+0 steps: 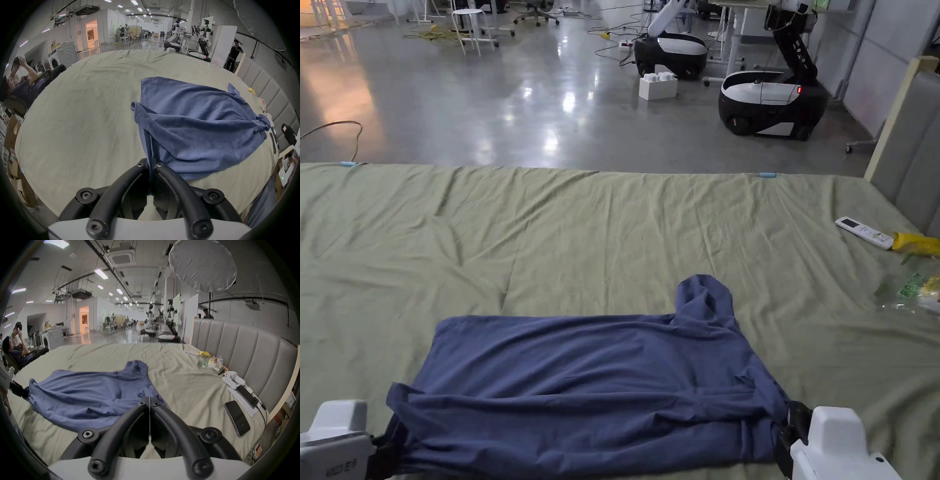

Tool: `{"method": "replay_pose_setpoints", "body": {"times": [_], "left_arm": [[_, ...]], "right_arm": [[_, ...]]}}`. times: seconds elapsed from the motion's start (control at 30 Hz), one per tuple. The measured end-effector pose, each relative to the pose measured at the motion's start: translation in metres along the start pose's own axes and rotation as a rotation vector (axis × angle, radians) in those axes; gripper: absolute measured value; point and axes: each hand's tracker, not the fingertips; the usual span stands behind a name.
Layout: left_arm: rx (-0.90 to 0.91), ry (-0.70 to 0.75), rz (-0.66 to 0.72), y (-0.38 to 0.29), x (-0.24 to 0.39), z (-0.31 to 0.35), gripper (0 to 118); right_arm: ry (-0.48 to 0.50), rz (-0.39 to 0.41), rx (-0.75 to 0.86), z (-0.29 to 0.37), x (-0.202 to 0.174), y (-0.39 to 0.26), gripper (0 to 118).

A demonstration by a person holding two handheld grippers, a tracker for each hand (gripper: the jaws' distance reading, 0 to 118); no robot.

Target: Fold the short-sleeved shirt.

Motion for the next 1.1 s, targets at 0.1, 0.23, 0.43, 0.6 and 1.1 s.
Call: {"method": "replay_pose_setpoints", "body": {"times": [0.1,0.23,0.43,0.6,1.1], "left_arm": [[-0.002,0.003,0.001,-0.003,0.005,0.001,5],[-0.012,0.007,0.011,-0.006,0.01,-0.001,5],[-0.022,0.016,0.024,-0.008,0.013,-0.003,5],[-0.028,0.008,0.056,-0.007,0.007,-0.014,4],[0.065,-0.045,0.111,0.018,-0.01,0.023,4]], "right_arm": [[0.009,0.001,-0.108,-0.021,0.011,-0.002,3],[0.047,-0.011,-0.248,-0.055,0.022,-0.008,60],[0.056,0.038,-0.391,-0.106,0.016,-0.022,68],[0.118,0.08,-0.414,-0.118,-0.002,-0.034,24],[0.096,0.091,-0.354,-0.068,0.007,0.027,10]]}}
